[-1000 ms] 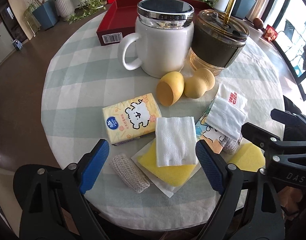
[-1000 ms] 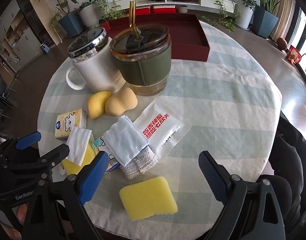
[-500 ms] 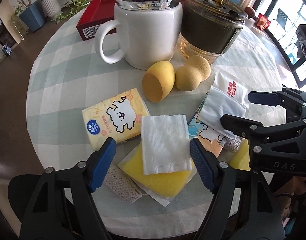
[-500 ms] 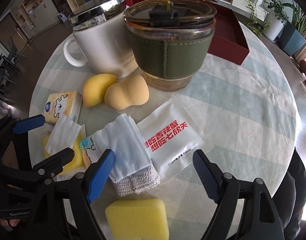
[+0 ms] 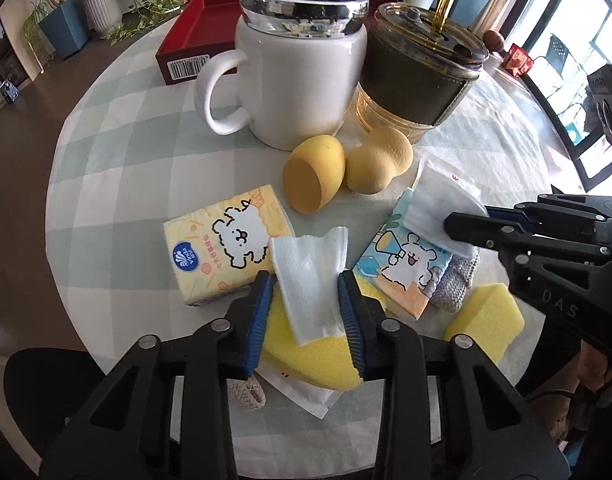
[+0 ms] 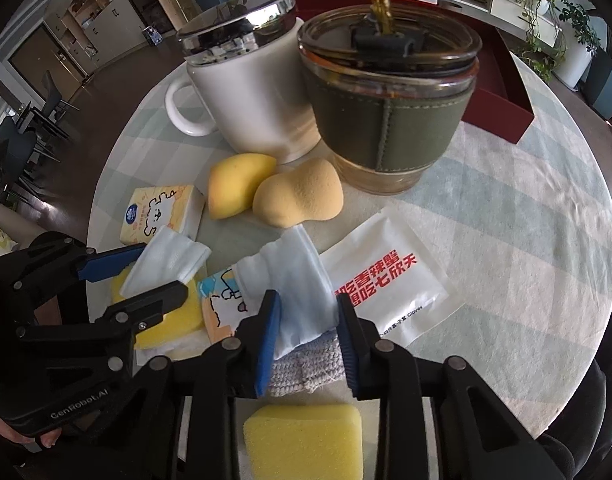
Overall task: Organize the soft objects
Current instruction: 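Close the right tool on a white cotton pad and lift it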
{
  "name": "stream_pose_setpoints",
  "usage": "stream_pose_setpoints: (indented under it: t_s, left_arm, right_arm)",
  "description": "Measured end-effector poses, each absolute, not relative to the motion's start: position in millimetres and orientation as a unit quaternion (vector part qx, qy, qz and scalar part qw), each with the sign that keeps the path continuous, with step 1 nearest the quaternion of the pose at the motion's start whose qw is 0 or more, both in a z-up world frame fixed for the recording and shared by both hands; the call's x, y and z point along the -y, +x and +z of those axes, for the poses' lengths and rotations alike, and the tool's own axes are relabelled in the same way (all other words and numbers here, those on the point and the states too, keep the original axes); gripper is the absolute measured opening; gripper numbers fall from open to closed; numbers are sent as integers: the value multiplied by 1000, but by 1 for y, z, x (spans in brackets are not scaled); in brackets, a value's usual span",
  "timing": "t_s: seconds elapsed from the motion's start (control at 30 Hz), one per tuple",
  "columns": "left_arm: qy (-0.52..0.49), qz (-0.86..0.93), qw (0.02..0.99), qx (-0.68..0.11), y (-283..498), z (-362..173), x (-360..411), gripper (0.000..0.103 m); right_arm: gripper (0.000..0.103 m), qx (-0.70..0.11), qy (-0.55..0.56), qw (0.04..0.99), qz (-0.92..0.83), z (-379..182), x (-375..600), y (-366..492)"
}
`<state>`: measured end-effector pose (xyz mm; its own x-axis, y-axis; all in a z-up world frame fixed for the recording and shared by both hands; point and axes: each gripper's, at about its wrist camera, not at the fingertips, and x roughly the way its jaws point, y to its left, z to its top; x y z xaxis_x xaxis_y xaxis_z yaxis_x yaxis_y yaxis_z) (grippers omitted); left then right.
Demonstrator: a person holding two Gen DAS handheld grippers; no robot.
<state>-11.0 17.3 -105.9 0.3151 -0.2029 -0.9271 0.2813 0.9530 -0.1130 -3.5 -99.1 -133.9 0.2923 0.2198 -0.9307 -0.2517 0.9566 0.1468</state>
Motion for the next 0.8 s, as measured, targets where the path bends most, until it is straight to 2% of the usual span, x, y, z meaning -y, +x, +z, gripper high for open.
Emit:
stream_pose_setpoints:
  t_s: [0.03,0.07,0.4,0.43,0.57,0.8]
  left_arm:
    - [27,-152,810,-566,-10,-105,-20,27]
    - [23,-154,809,-566,-9,-104,-21,27]
    - [-10,-147,830,-538,-1,-80,-33,14]
    - [-8,-147,831,-536,1,-78,-35,9]
    - [-7,-142,832,-537,7,-79,-40,3]
    - [-2,-169,815,-554,-4,-82,-33,1]
  right_arm:
    - [5,-575,-21,806,139,-132,100,-3]
    - [4,-574,-23,807,138,-130,101,-3]
    - [4,-535,-29,834,129,-98,114,-13]
    - [4,-533,-27,836,127,-95,116,-13]
    - [4,-530,-11,839,120,-89,125,-11]
    - [4,-531,-5,839,119,-89,130,-13]
